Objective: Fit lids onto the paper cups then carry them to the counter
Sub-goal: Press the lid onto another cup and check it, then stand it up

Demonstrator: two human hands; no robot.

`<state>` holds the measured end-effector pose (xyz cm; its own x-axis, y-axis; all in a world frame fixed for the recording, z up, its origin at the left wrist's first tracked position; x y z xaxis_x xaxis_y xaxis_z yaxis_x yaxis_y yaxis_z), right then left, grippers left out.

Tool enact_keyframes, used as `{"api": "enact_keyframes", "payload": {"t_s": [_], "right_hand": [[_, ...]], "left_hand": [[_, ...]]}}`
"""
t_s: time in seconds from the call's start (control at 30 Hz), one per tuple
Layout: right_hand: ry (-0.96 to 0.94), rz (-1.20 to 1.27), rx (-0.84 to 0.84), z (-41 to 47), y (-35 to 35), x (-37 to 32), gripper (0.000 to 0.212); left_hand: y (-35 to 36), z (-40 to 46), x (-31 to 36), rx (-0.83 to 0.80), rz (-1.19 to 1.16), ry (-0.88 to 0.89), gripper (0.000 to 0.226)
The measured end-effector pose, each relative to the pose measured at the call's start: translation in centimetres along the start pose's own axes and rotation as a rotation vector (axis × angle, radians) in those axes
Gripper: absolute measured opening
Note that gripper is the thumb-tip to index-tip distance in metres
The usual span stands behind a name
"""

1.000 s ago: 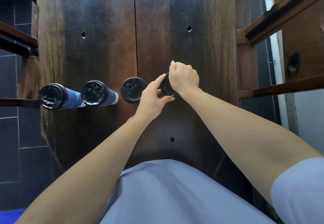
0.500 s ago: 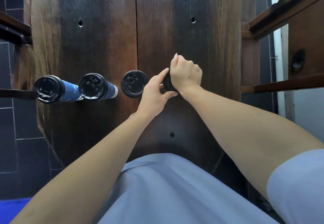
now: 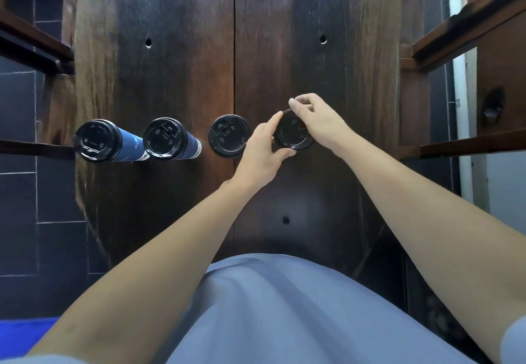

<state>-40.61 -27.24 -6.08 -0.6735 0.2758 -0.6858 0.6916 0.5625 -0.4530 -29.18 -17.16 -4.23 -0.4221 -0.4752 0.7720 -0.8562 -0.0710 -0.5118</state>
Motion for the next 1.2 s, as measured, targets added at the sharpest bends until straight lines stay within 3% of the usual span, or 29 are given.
{"api": "enact_keyframes", "payload": {"t_s": [0.17,0.77,1.07,1.2], "right_hand": [[-0.090,0.163,-0.216,-2.7,-1.5,2.2,0.079],[-0.186,0.157,-0.114,-5.1,-4.2,0.6,0.064],[-0.164,0.152,-0.114,-5.0,-4.5,0.3,0.057],[-0.169,0.064,-0.143,-5.1,-4.2,-0.3,0.063]], "left_hand": [[0.1,0.4,-0.1,0.008,-0.006,0.002,0.082],[-2.5,0.5,4.2,-0.104,0.035,0.044,0.072],[-2.7,0.3,3.7,-0.119,-0.078,-0.072,0.064],[-2.0,-0.4,4.2,-0.252,-0.129,-0.074,0.078]]}}
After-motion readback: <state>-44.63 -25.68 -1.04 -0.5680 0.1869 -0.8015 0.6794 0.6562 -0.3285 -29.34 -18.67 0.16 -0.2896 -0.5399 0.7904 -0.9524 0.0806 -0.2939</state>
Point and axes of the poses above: each hand's wrist, its own z-axis towards the middle knuckle, its own y-axis out of the palm, x = y × z, the point moved 8 cm from there along z, towards the middle knuckle, and after that the axes turned 7 degrees about x, right-handed, at the moved point
